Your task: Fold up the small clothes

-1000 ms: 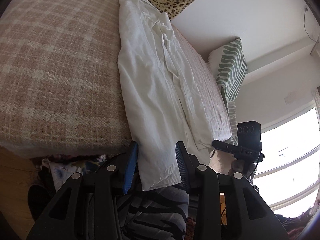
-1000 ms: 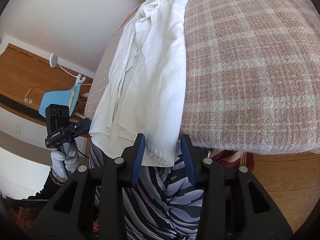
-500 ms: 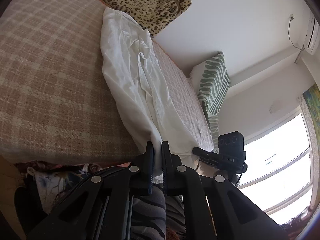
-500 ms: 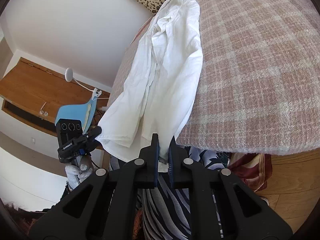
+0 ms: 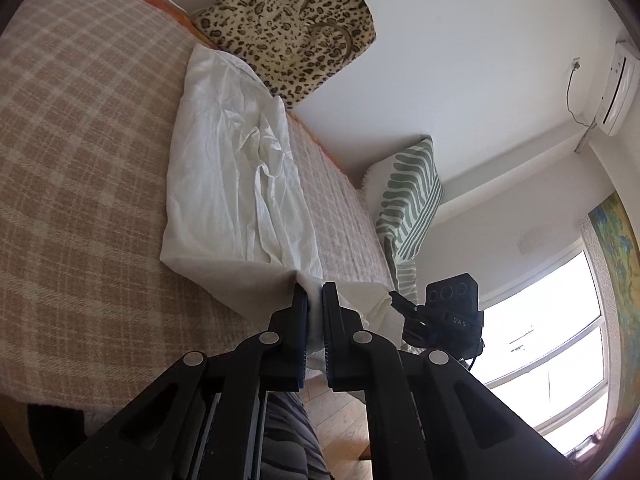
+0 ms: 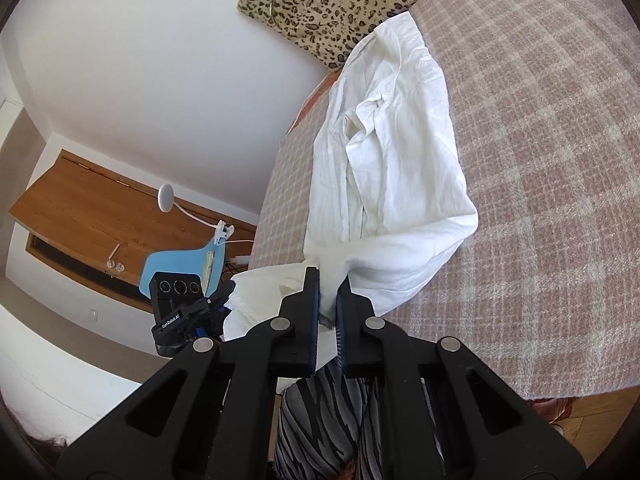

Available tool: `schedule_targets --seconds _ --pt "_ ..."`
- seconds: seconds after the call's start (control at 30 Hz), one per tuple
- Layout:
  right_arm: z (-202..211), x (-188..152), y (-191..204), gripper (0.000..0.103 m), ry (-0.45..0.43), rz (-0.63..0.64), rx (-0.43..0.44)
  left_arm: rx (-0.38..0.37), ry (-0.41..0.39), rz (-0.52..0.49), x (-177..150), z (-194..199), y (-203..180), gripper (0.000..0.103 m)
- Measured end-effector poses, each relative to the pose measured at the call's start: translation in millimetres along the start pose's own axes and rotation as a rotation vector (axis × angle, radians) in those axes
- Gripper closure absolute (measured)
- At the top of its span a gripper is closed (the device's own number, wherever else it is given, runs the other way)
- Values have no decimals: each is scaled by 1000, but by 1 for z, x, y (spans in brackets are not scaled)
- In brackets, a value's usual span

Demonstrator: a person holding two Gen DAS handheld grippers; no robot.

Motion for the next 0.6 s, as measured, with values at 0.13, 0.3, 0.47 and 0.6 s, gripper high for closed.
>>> schedule_targets --seconds 0.13,0.3,0.47,0.6 --pt "-7 34 -4 95 -27 -44 -10 35 -42 -16 28 -3 5 98" --pt "-25 72 -20 95 -46 -90 -54 63 -56 0 58 -18 19 98" --pt "-41 101 -41 95 -55 -124 -128 105 -53 25 82 -39 38 98" --pt "-54 119 -59 95 -57 -164 -161 153 -34 30 92 -54 52 98"
Point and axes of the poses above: each gripper's, at about its wrist camera, not at the fingertips, and z roughly against the way its jaws point, y to its left, x to its top, the point moved 5 cm from there along -z, roughly the way its jaws point, and after that the axes turned 7 degrees about x, right-handed, at the moved point
